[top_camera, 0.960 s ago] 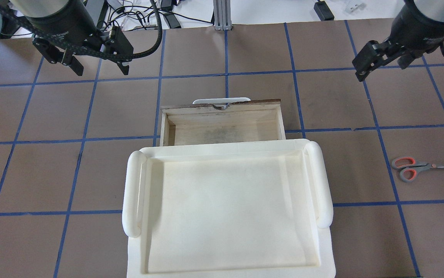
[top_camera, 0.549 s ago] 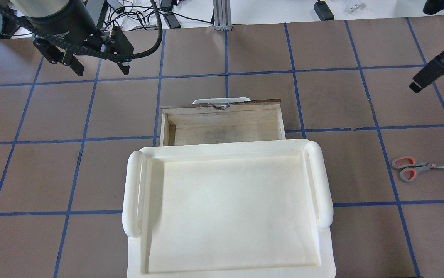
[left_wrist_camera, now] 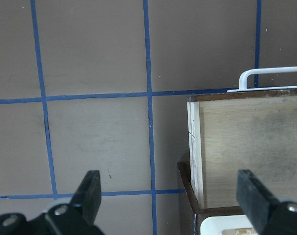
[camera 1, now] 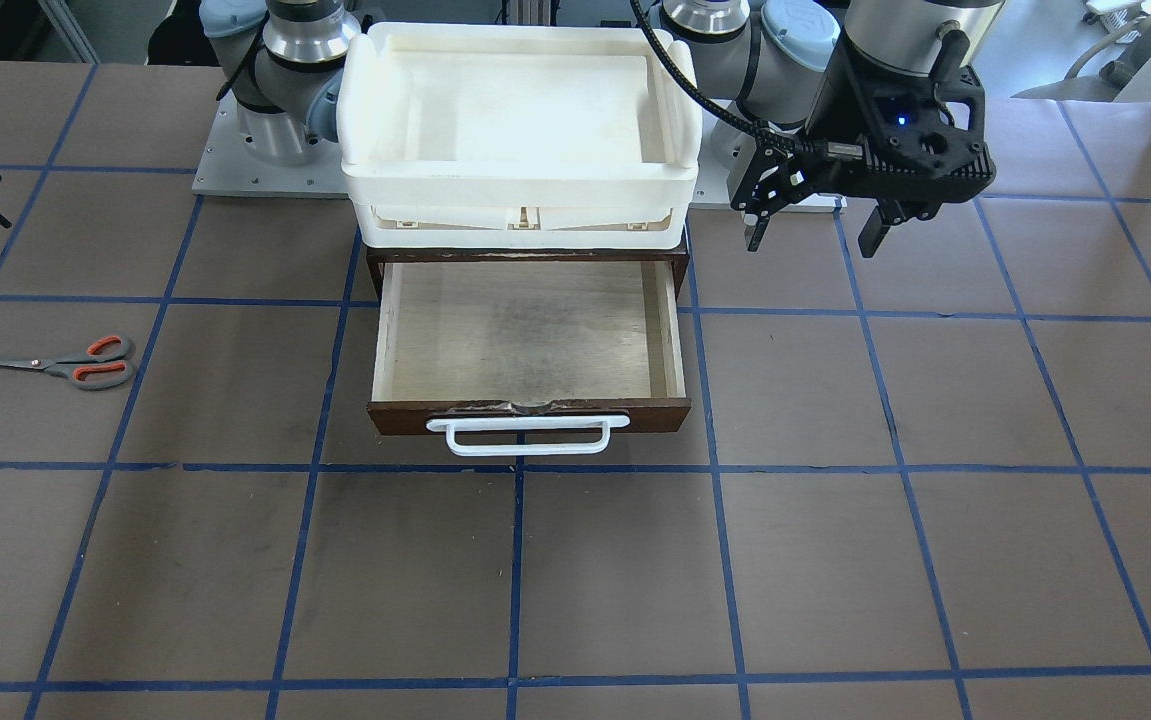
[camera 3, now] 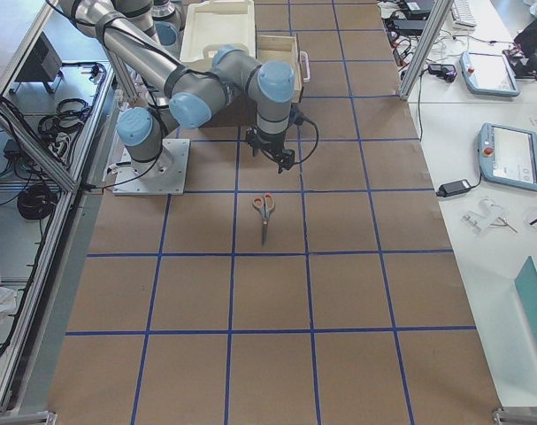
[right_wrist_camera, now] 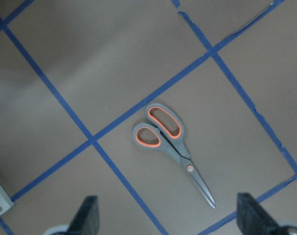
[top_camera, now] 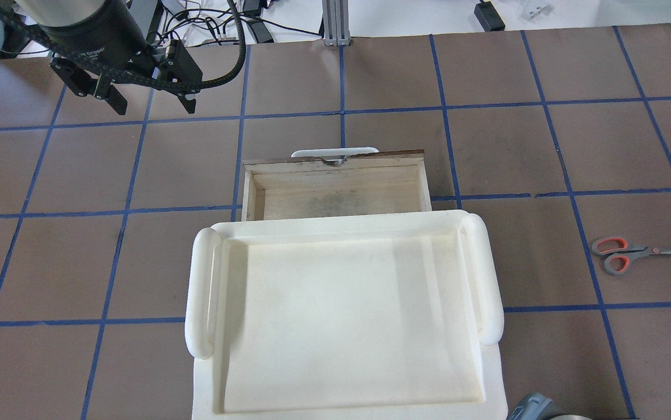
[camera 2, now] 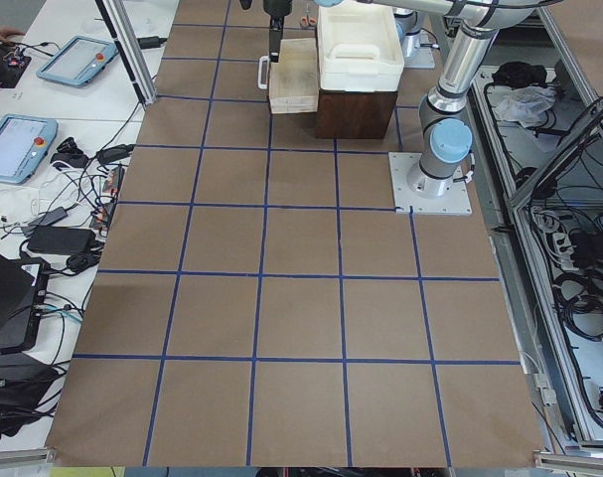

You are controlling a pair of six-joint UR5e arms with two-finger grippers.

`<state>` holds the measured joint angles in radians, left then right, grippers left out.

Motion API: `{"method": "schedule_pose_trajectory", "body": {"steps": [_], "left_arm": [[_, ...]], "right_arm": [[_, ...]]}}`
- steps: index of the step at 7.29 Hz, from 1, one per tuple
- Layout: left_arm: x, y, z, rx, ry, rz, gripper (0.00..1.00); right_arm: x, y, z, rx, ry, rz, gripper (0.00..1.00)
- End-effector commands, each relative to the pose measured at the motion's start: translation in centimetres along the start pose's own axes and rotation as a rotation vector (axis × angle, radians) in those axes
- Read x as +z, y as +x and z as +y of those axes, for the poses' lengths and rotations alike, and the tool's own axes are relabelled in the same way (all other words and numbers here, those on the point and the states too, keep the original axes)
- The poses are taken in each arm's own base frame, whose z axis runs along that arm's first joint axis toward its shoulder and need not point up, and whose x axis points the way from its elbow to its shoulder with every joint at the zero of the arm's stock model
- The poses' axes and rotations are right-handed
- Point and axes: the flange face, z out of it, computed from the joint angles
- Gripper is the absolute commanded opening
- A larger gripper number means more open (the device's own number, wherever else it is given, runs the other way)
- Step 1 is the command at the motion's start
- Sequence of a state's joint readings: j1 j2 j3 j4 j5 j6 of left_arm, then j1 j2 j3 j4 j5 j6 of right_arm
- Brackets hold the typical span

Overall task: Put scissors in drawer and close it
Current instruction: 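Move the right gripper out over the grey-and-orange scissors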

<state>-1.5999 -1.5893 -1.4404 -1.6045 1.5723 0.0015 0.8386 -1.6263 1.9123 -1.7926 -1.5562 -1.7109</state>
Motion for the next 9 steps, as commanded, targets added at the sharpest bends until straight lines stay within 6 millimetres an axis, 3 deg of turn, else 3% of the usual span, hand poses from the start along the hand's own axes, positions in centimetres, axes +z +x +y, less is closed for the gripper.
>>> {"method": "schedule_pose_trajectory", "body": {"steps": [1,2,4,5,7,9], "left_arm": [[0.0,0.0,0.0,0.0,0.0,0.0,1.0],[-0.1,0.0,0.1,0.0,0.002,0.0,1.0],[-0.1,0.0,0.1,0.0,0.002,0.0,1.0],[0.0,0.0,0.0,0.0,0.0,0.0,1.0],[0.0,0.0,0.0,0.0,-0.001,0.0,1.0],[-0.1,0.0,0.1,0.0,0.002,-0.002,1.0]], "right_arm": [[7.6,-1.2,3.1,-0.147,-0.017,0.044,1.0],[10.5,-0.6,3.6,-0.24,-0.029,0.054,1.0],[16.0,1.1,6.7,-0.284,0.028,0.036,1.0],[17.0,0.8,6.7,-0.308,0.005,0.112,1.0],[18.5,0.4,6.3,-0.389,0.017,0.099,1.0],[18.6,0.4,5.9,-0.464,0.017,0.101,1.0]]}}
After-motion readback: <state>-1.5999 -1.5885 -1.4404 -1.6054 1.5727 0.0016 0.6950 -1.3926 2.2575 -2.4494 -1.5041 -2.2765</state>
